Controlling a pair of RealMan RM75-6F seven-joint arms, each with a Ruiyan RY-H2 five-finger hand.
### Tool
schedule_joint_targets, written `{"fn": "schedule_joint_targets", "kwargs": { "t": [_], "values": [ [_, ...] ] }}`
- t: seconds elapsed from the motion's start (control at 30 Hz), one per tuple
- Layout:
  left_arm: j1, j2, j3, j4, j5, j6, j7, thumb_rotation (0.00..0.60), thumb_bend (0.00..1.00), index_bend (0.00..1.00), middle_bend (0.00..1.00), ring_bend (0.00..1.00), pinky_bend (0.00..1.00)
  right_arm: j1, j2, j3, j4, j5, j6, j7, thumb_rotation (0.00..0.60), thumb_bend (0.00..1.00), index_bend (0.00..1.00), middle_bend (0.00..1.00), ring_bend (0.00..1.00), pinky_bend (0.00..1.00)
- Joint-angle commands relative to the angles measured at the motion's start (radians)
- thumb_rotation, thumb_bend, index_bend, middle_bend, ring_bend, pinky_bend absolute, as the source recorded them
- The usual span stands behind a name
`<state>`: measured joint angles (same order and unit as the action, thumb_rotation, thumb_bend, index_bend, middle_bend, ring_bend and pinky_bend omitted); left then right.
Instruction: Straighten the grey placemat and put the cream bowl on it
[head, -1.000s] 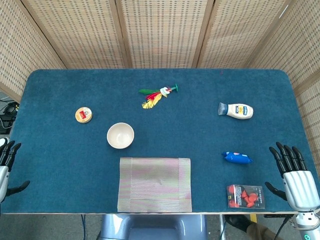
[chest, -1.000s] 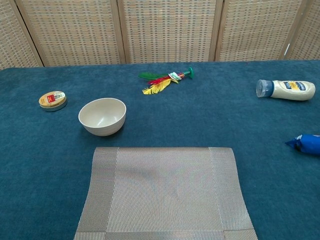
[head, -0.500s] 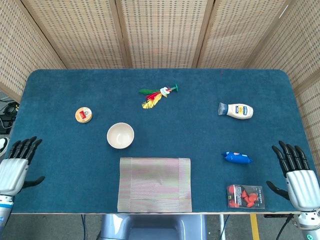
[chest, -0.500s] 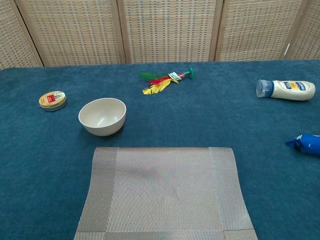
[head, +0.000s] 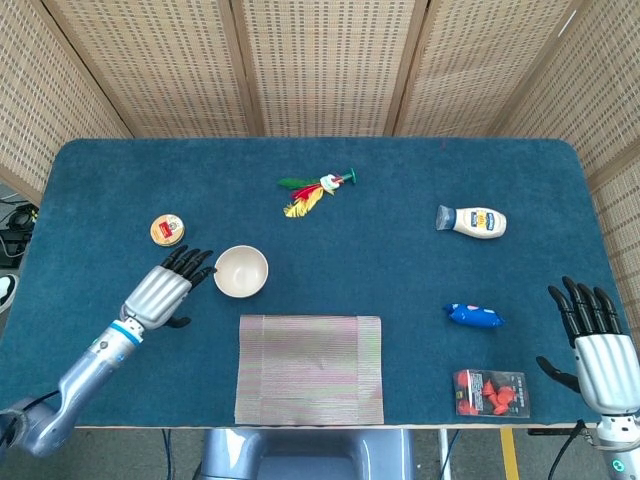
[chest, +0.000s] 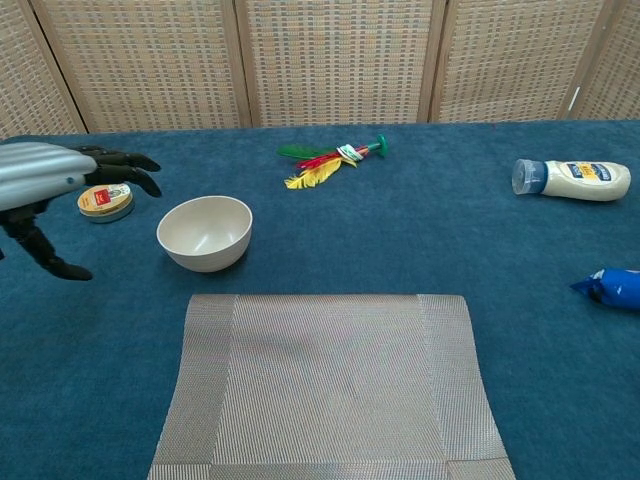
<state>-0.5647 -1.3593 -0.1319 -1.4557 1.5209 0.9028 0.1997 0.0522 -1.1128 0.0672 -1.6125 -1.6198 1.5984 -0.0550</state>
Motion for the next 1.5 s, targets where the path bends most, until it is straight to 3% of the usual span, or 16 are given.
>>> {"fn": "schedule_joint_targets", "kwargs": {
  "t": [0.03,0.27,0.57,0.7,0.93,1.13,1.3,1.5],
  "values": [
    [-0.063,-0.089,-0.018,0.092,-0.027,-0.052,0.025,0.600,0.21,0.23,0.00,0.00,0.00,0.005,-0.005,0.002,0.004,0.009,-0.011,-0.007,0.600,0.00,0.07,0.00,0.00,0.00],
    [-0.118,-0.187,-0.026,0.197,-0.061,-0.083,0.035,0.600,0.24,0.31,0.00,0.00,0.00,0.013,-0.012,0.005,0.009,0.028,-0.034,-0.020,0.600,0.00,0.07,0.00,0.00,0.00],
    [-0.147,-0.246,-0.031,0.250,-0.113,-0.107,0.082,0.600,0.49,0.58,0.00,0.00,0.00,0.014,-0.013,0.007,0.009,0.034,-0.035,-0.021,0.600,0.00,0.07,0.00,0.00,0.00],
    [-0.143,-0.250,-0.036,0.251,-0.142,-0.089,0.121,0.600,0.52,0.63,0.00,0.00,0.00,0.011,-0.011,0.007,0.008,0.031,-0.028,-0.016,0.600,0.00,0.07,0.00,0.00,0.00],
    [-0.106,-0.169,-0.029,0.190,-0.173,-0.031,0.124,0.600,0.52,0.69,0.00,0.00,0.00,0.007,-0.006,0.003,0.005,0.023,-0.018,-0.006,0.600,0.00,0.07,0.00,0.00,0.00],
    [-0.017,-0.044,0.013,0.152,-0.177,0.050,0.059,0.600,0.52,0.70,0.00,0.00,0.00,0.001,0.001,-0.002,-0.002,0.009,-0.003,0.005,0.600,0.00,0.07,0.00,0.00,0.00],
    [0.063,0.019,0.066,0.182,-0.160,0.108,-0.037,0.600,0.52,0.71,0.00,0.00,0.00,-0.004,0.005,-0.008,-0.008,-0.010,0.010,0.009,0.600,0.00,0.07,0.00,0.00,0.00],
    [0.114,0.018,0.103,0.255,-0.148,0.134,-0.132,0.600,0.49,0.68,0.00,0.00,0.00,-0.005,0.006,-0.016,-0.011,-0.032,0.018,0.009,0.600,0.00,0.07,0.00,0.00,0.00]
  ]
}}
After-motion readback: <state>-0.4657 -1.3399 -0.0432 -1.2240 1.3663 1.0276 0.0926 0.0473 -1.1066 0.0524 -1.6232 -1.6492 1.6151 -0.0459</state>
